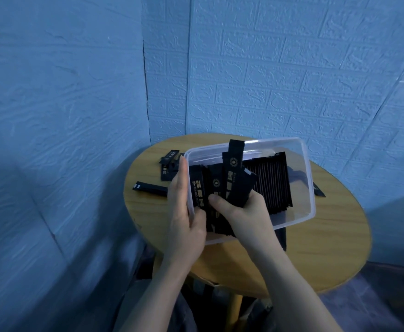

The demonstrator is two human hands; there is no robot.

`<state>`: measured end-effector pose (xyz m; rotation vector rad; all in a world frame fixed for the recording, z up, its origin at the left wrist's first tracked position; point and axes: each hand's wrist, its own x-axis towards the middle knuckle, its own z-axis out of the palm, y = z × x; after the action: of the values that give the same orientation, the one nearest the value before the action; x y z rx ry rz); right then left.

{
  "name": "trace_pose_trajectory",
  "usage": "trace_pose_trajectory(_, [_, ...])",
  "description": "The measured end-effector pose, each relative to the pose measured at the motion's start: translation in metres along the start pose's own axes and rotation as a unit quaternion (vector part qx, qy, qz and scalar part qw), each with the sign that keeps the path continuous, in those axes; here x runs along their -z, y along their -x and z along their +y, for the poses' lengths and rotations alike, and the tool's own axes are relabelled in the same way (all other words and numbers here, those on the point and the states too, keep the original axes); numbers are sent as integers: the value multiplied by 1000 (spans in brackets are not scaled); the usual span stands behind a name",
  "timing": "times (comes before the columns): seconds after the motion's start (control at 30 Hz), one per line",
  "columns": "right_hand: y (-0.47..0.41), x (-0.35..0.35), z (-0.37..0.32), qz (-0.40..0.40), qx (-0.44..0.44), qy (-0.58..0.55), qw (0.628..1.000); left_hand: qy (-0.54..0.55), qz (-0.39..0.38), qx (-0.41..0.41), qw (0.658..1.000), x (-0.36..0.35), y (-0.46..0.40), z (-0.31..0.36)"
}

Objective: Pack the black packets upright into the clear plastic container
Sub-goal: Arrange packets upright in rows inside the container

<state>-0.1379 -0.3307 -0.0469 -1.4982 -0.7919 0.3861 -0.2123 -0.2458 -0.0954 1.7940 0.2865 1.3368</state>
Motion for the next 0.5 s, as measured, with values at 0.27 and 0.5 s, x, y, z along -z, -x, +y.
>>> trace_pose_trajectory(0.27, [2,4,-3,-4,-4,-9,1000,10,-7,-16,1000,1,-2,1])
trace_pose_trajectory(0.5, [-2,2,-2,-22,-38,1,999,4,0,-2,1000,1,-1,0])
